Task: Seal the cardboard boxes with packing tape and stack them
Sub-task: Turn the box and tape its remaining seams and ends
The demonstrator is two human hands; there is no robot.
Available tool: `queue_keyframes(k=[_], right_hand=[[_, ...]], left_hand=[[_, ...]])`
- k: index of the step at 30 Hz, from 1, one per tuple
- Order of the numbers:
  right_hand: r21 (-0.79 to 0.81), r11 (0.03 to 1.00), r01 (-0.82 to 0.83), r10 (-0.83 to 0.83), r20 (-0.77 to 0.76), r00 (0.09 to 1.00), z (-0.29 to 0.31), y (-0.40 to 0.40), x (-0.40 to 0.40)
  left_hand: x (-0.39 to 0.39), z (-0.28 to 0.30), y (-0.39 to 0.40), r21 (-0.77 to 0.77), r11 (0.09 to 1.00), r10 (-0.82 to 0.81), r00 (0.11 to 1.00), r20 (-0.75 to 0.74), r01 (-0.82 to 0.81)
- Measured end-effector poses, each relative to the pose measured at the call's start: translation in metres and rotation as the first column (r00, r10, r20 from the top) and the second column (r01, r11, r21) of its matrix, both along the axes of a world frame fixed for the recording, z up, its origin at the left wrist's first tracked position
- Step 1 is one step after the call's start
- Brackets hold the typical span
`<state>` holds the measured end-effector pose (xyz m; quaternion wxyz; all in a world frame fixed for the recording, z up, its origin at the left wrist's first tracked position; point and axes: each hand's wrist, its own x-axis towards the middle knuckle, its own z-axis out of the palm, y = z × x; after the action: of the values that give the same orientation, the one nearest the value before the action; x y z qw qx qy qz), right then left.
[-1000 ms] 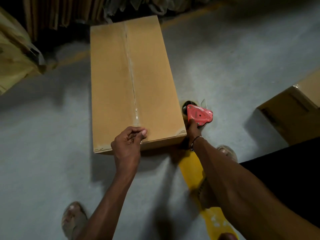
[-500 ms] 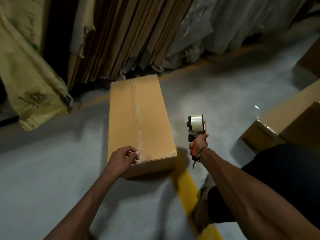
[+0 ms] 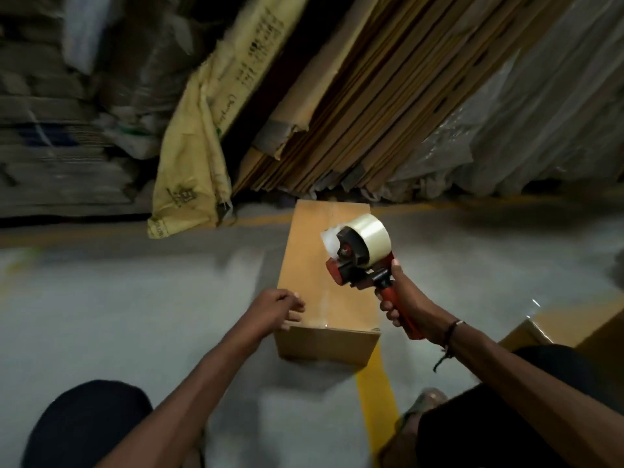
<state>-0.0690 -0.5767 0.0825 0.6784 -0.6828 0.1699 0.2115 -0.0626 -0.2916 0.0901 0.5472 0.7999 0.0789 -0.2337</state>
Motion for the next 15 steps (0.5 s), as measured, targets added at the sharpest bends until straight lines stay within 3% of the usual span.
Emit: queue_keyframes(k=[4, 8, 11, 15], right_hand=[[-0.025, 0.995, -0.102, 0.103, 0.088, 0.991, 0.006, 0.027, -0.031], [0.052, 0.984, -0.171, 0.166, 0.084, 0.983, 0.014, 0.053, -0.033], [0.079, 0.969, -0.233, 0.224, 0.107, 0.969, 0.023, 0.061, -0.027], [0.089, 0.952, -0.293, 0.286, 0.087, 0.954, 0.033, 0.064, -0.027]], left_hand=[[-0.010, 0.005, 0.013, -0.220, 0.956, 0.152, 0.971, -0.187, -0.192], [-0.014, 0.002, 0.023, -0.281, 0.899, 0.252, 0.921, -0.296, -0.336], [-0.019, 0.001, 0.025, -0.404, 0.828, 0.203, 0.880, -0.430, -0.388], [-0.020, 0.004, 0.028, -0.611, 0.667, 0.071, 0.852, -0.519, -0.427]])
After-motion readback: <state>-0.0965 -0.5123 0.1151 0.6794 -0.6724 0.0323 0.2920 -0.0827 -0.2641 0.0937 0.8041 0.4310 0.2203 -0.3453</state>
